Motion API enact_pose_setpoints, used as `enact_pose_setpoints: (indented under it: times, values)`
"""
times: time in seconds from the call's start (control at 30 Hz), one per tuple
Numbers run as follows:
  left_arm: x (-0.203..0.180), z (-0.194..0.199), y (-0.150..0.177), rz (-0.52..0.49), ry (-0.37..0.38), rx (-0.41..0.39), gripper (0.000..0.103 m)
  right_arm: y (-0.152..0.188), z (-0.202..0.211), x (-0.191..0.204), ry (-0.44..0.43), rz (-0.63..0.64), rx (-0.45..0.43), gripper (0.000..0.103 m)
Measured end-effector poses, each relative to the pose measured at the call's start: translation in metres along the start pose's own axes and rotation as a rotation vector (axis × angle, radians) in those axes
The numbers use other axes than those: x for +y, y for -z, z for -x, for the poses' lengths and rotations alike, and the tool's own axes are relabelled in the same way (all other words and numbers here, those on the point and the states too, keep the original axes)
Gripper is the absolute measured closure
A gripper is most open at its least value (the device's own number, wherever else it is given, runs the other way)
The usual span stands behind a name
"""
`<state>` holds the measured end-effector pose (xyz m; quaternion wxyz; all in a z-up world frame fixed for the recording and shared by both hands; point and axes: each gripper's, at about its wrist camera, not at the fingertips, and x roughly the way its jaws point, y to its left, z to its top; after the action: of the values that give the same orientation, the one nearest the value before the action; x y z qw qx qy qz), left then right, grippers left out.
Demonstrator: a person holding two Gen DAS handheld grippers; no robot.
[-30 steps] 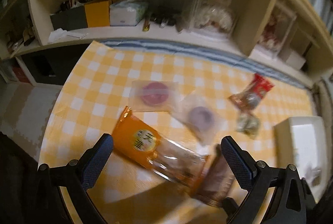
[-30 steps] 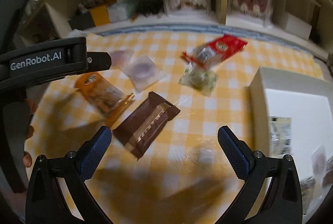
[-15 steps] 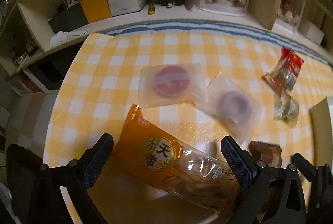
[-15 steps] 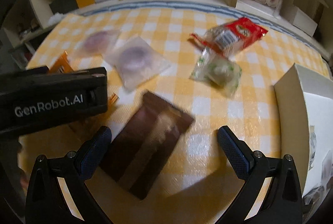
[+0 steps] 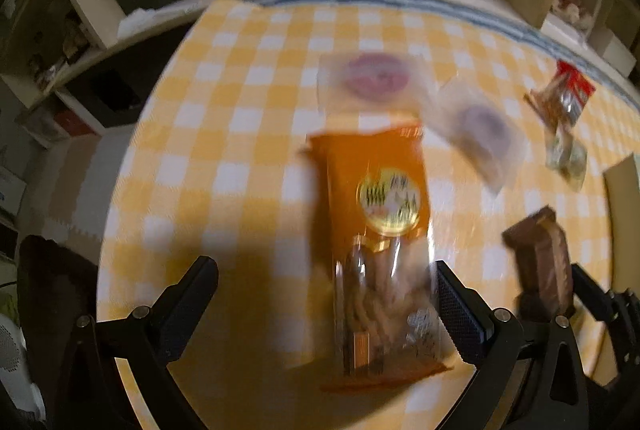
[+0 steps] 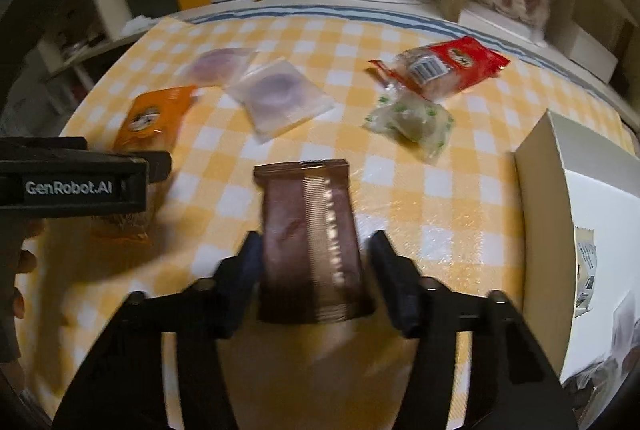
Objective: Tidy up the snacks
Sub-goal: 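Grasp the orange biscuit bag with the left gripper while the right grasps the brown chocolate bar, then carry both snacks into the white tray and open both grippers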
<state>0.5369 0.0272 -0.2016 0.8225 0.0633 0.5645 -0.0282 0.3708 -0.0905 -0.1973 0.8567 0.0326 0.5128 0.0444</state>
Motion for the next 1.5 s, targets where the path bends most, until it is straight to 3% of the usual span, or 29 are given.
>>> enact_pose_setpoints:
  times: [0.17,0.23,0.37,0.4,0.43,0.97,1.5]
  values:
    - [0.002,0.005,0.008,-0.001,0.053,-0.024,0.003,0.009,0.006,0.002,-0.009,0.028,0.018,0.06]
    - [0.002,0.011,0.009,0.008,0.096,-0.052,0.022,0.013,0.01,0.0,-0.012,0.024,0.023,0.061]
    - [0.001,0.018,0.012,-0.019,0.086,-0.083,0.047,0.02,0.019,-0.005,-0.011,0.026,0.032,0.062]
    - [0.001,0.02,0.014,-0.013,0.1,-0.085,0.059,0.022,0.023,-0.006,-0.007,0.026,0.027,0.062]
    - [0.002,0.022,0.016,-0.004,0.103,-0.086,0.061,0.022,0.025,-0.007,-0.005,0.023,0.024,0.062]
    - [0.026,0.109,0.037,0.104,0.181,-0.221,0.065,0.001,0.076,-0.028,-0.008,-0.065,-0.081,0.062]
    - [0.006,0.215,0.06,0.049,0.353,-0.412,0.065,-0.027,0.16,-0.067,-0.011,-0.093,-0.255,0.062]
